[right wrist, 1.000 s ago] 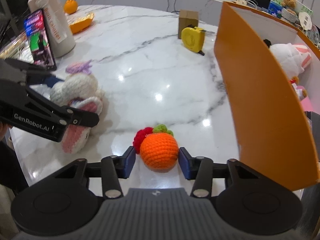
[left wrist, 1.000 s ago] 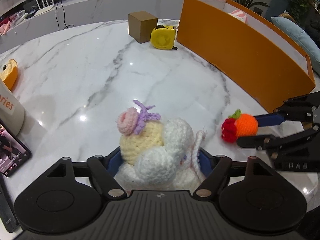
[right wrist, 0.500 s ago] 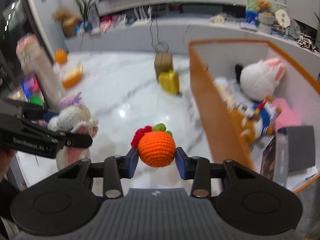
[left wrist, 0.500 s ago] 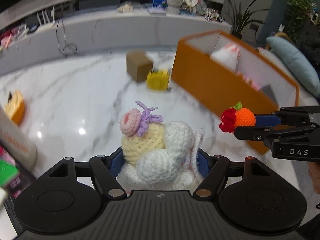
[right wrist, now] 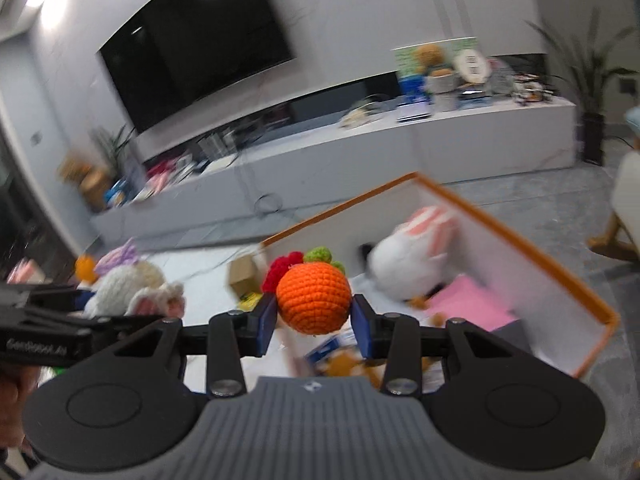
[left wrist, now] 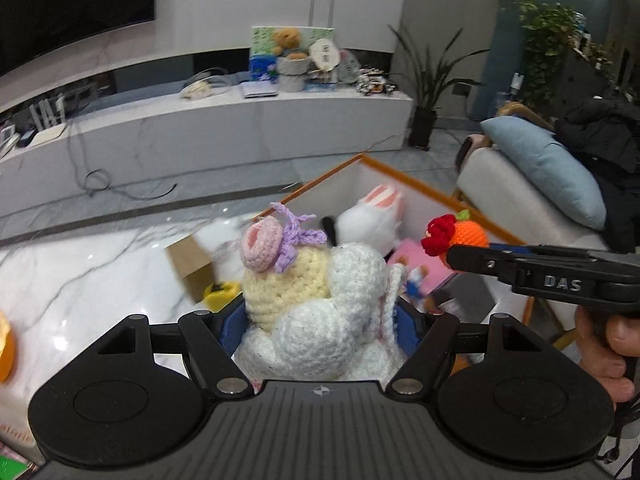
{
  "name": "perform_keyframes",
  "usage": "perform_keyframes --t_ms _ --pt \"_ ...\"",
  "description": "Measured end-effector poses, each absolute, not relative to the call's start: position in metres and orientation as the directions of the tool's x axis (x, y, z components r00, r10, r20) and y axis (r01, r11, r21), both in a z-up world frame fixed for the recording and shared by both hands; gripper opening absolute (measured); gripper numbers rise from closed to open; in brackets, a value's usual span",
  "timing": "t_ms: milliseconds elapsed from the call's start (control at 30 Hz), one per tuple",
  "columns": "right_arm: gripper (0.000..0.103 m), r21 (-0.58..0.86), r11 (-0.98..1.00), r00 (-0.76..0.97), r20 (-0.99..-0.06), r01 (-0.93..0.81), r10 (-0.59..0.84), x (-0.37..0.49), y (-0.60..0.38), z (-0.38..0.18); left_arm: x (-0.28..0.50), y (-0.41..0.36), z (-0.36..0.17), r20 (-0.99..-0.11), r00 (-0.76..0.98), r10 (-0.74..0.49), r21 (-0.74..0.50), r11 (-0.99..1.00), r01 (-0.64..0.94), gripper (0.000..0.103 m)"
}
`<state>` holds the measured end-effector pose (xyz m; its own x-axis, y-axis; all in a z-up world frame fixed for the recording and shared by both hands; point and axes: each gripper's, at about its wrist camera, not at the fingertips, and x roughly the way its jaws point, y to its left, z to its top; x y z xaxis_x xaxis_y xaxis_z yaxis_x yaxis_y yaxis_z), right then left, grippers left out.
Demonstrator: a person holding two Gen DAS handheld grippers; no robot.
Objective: Organize objects
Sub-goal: 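Carry the crocheted bunny and orange into the orange box and open both grippers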
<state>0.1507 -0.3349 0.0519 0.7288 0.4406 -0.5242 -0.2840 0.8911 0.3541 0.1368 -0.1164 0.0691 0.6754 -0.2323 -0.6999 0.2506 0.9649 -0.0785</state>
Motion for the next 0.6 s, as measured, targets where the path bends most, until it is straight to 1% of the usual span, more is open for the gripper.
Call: perform_keyframes --t_ms 133,300,433,600 --pt "0.042 0.37 0.906 0.744 -0.542 -0.206 0.39 0.158 -0.361 0.044 0.148 -0.142 0.072 -0.689 0.675 -0.263 -0.087 0.955 0.283 0.084" --pt "0.042 0.371 0.914 0.748 -0.558 -0.163 0.359 0.162 -0.374 0.039 0.159 -0.162 0.076 -0.672 0.681 -0.291 -0.105 0.948 0.301 0.084" --pt "0.042 0.344 0.927 0.746 -0.575 -0.152 0.336 0.163 -0.376 0.037 0.175 -0.179 0.071 -0.676 0.684 -0.272 -0.077 0.95 0.302 0.084" --pt "0.042 0.315 0.936 0.7 -0.634 -0.154 0.329 0.166 -0.372 0.025 0.202 -0.198 0.06 -0.707 0.674 -0.213 -0.024 0.96 0.279 0.084"
